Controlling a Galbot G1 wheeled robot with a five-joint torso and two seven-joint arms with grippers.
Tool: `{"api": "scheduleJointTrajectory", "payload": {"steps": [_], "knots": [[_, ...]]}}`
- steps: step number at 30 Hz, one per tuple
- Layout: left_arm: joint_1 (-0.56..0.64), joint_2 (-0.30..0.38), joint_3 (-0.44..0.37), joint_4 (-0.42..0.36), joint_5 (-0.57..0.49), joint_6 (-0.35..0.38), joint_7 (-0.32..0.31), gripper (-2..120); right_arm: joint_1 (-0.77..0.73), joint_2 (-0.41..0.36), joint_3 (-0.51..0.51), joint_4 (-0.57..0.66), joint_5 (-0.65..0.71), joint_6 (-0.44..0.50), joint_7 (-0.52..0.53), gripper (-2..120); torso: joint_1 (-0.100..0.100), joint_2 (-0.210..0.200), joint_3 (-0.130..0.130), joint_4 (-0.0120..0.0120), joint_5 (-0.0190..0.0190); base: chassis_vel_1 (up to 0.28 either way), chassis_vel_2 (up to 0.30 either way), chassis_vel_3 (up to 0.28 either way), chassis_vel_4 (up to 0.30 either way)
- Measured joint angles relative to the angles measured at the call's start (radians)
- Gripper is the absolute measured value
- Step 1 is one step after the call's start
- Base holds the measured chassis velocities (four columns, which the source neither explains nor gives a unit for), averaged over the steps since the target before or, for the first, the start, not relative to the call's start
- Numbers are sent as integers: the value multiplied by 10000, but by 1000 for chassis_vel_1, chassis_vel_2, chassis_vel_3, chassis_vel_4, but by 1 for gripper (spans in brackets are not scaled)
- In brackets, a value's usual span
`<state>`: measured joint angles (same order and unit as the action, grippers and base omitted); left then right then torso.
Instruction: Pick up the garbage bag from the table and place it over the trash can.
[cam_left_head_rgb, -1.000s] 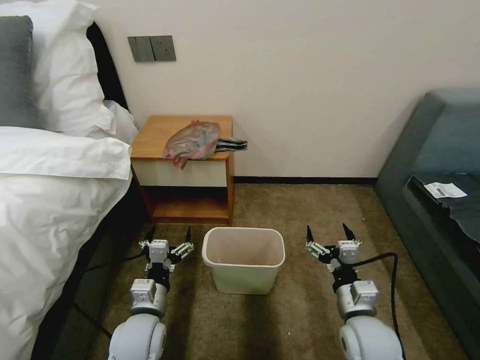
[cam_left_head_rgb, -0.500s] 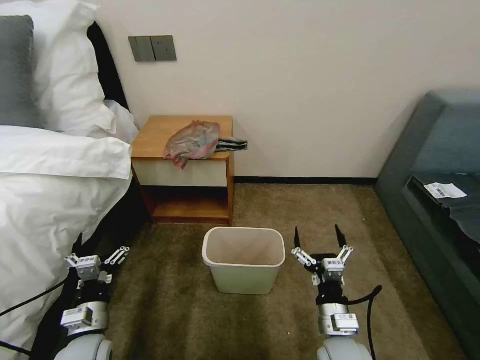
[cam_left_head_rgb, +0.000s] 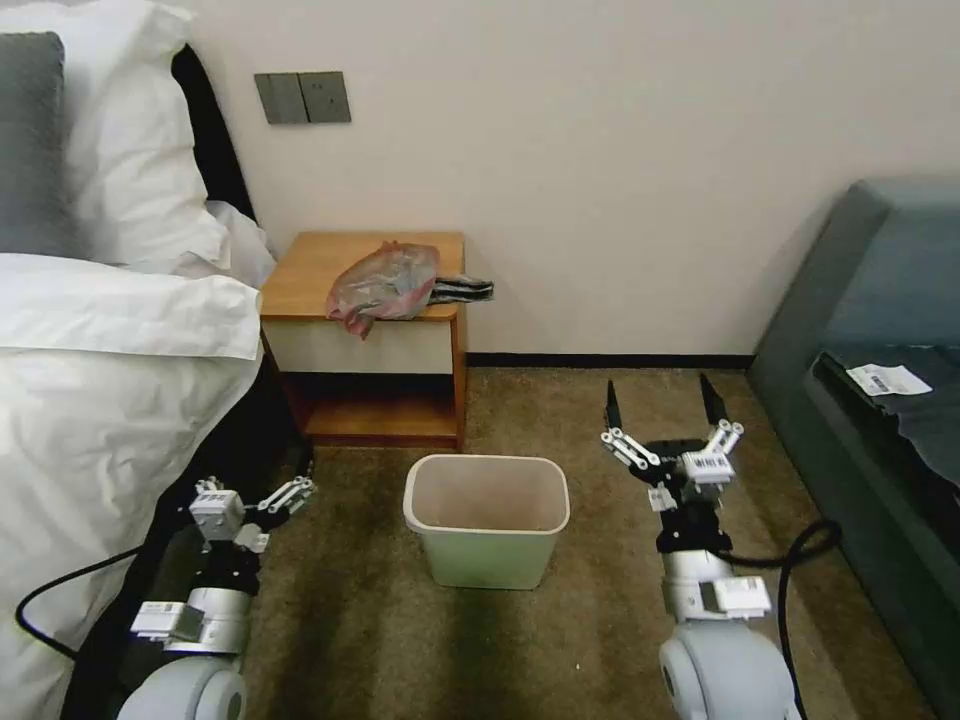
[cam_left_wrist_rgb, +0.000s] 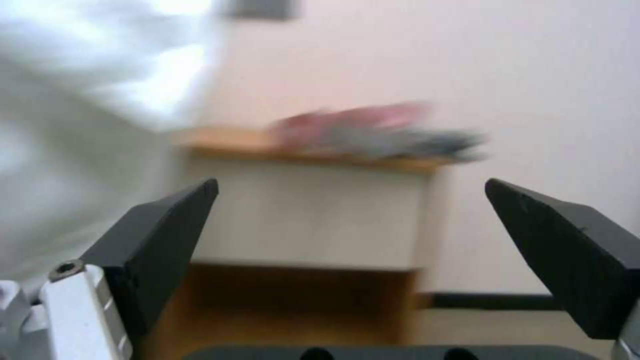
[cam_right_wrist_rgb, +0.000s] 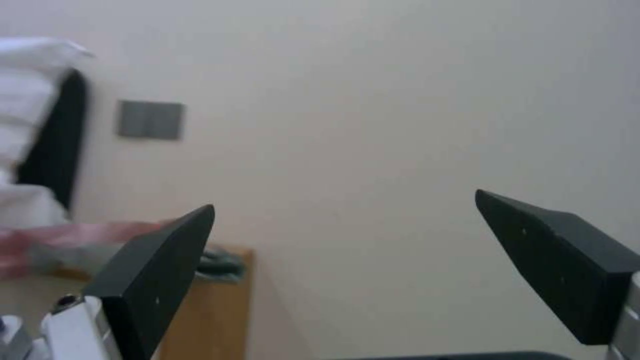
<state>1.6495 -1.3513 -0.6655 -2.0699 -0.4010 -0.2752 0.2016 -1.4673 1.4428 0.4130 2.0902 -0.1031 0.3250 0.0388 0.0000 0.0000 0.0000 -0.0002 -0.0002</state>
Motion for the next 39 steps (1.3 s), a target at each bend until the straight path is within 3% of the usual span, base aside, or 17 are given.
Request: {"api": "scheduleJointTrajectory", "payload": {"steps": [3, 5, 8, 13, 20, 22, 25, 26, 29, 34, 39], "knots": [[136, -6, 83, -209, 64, -154, 43, 99, 656, -715, -259, -580, 678, 106, -18, 100, 0, 0, 0, 0, 4, 0, 0, 0, 0], [177, -24, 84, -235, 72, -195, 6, 99, 772, -805, -287, -685, 724, 64, -32, 100, 0, -1, 0, 1, 3, 0, 0, 0, 0], [342, -287, 159, -392, 20, -151, -432, 99, 1842, -1297, -557, -1784, 452, 86, -15, 100, 0, -1, 0, 0, 4, 0, 0, 0, 0], [404, -512, 212, -392, 74, -130, -524, 98, 2974, -1568, -1132, -3008, 72, 465, 49, 100, 1, -1, 1, 4, 4, 0, 0, 0, 0], [307, -585, 186, -107, 99, -54, -710, 98, 5418, -2045, -2803, -5304, -3166, -406, 920, 100, 1, -1, 1, -1, 3, 0, 0, 0, 0], [264, -570, 165, -18, 102, 3, -755, 98, 5875, -2059, -3044, -5669, -3555, -487, 1043, 100, 0, -1, 2, -1, 5, 0, 0, 0, 0], [111, -542, 128, 217, 58, 142, -902, 98, 7698, -2076, -3864, -6964, -4587, -782, 1199, 100, 0, -1, 2, 5, 0, 0, 0, 0, 0], [111, -542, 128, 217, 58, 142, -902, 98, 7698, -2076, -3864, -6964, -4587, -782, 1199, 100, 0, -1, 2, 5, 0, 0, 0, 0, 0], [-52, -588, 180, 426, 27, 205, -958, 98, 9331, -1872, -4834, -8579, -4816, -888, 1066, 100, 1, -1, 1, 2, 0, 0, 0, 0, 0], [-212, -616, 264, 612, -24, 221, -961, 98, 10768, -1342, -5706, -10389, -4823, -953, 650, 100, 1, -1, 1, 7, 1, 0, 0, 0, 0], [-279, -640, 298, 698, -70, 220, -962, 98, 11566, -966, -6144, -11480, -4817, -923, 556, 100, 1, -1, 1, 1, 1, 0, 0, 0, 0]]}}
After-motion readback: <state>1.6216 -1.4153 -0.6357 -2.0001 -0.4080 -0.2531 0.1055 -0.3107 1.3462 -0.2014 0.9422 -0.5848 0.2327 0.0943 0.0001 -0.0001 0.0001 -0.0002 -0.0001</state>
